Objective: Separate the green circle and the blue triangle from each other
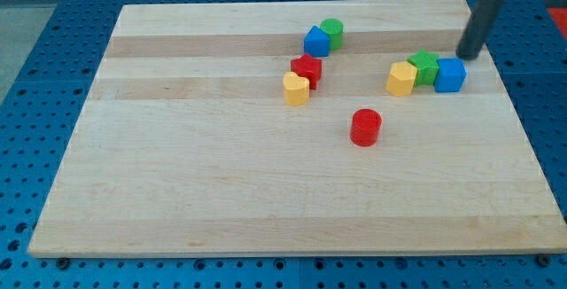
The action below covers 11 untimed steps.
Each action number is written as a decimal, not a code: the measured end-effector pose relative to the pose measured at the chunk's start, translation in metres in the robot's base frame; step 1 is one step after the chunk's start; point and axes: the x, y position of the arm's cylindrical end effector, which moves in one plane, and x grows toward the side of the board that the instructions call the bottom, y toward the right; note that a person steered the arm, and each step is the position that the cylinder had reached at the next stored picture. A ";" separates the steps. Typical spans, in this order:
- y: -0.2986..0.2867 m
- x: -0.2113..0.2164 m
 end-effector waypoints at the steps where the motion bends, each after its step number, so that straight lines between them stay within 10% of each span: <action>1: -0.016 -0.064; 6: -0.191 -0.092; 11: -0.245 0.133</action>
